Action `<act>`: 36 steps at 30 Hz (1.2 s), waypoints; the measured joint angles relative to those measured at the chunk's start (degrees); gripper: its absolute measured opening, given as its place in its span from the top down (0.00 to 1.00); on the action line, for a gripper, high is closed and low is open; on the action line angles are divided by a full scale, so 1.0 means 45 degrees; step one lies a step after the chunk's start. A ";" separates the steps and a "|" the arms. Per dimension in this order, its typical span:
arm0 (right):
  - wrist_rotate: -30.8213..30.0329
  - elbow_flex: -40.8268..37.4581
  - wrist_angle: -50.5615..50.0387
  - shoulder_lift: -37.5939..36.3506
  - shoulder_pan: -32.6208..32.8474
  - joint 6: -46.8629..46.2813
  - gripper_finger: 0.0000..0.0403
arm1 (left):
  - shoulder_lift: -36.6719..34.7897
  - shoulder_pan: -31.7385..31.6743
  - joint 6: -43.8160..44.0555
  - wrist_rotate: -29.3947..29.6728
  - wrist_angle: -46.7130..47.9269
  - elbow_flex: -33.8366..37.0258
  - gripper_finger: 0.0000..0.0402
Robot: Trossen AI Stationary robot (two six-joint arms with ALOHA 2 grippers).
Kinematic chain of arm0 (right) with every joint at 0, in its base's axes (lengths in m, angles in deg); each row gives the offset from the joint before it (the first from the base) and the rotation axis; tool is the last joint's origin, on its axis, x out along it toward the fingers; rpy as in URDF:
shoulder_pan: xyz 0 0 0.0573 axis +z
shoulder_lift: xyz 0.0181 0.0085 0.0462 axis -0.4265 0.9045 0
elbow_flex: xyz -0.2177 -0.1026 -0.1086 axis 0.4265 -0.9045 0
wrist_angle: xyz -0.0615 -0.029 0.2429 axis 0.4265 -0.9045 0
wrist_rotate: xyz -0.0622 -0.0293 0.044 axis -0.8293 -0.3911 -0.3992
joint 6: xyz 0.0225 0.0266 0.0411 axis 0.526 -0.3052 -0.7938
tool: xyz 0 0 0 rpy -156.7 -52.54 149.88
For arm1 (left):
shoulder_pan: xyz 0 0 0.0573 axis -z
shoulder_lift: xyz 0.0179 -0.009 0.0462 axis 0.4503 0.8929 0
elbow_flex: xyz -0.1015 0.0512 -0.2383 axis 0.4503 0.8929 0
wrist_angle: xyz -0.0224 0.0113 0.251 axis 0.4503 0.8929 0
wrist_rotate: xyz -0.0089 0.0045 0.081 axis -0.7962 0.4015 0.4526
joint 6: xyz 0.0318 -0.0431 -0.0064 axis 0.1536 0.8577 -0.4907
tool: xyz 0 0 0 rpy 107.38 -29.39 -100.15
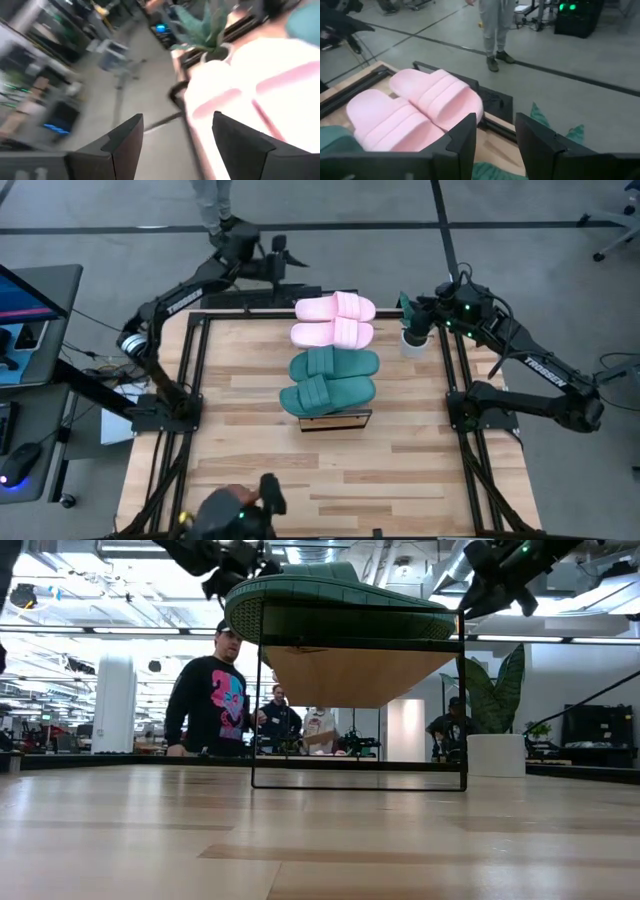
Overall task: Pick and place slides into the shelf
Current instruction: Adjust the slides on the shelf
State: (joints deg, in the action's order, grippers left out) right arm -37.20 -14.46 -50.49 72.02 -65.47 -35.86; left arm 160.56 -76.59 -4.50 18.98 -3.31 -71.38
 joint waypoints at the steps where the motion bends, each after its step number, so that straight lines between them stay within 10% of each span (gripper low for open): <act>1: -0.0148 0.0000 -0.0032 -0.0006 0.0000 -0.0045 0.68 | 0.0349 0.0005 0.0368 -0.0258 0.0537 -0.0623 0.44; 14: -0.0773 0.0000 -0.0461 -0.0023 0.0000 -0.0211 0.68 | 0.4153 0.0286 0.1311 -0.1754 0.7447 -0.7998 0.44; 36: -0.1468 0.0000 -0.0659 -0.0034 -0.0005 0.0036 0.68 | 0.5158 0.1268 0.5321 -0.1952 0.6244 -0.7900 0.44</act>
State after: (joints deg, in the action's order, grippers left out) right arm -43.81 -14.46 -53.45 71.87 -65.50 -35.70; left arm 183.77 -70.88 19.44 10.20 24.79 -106.93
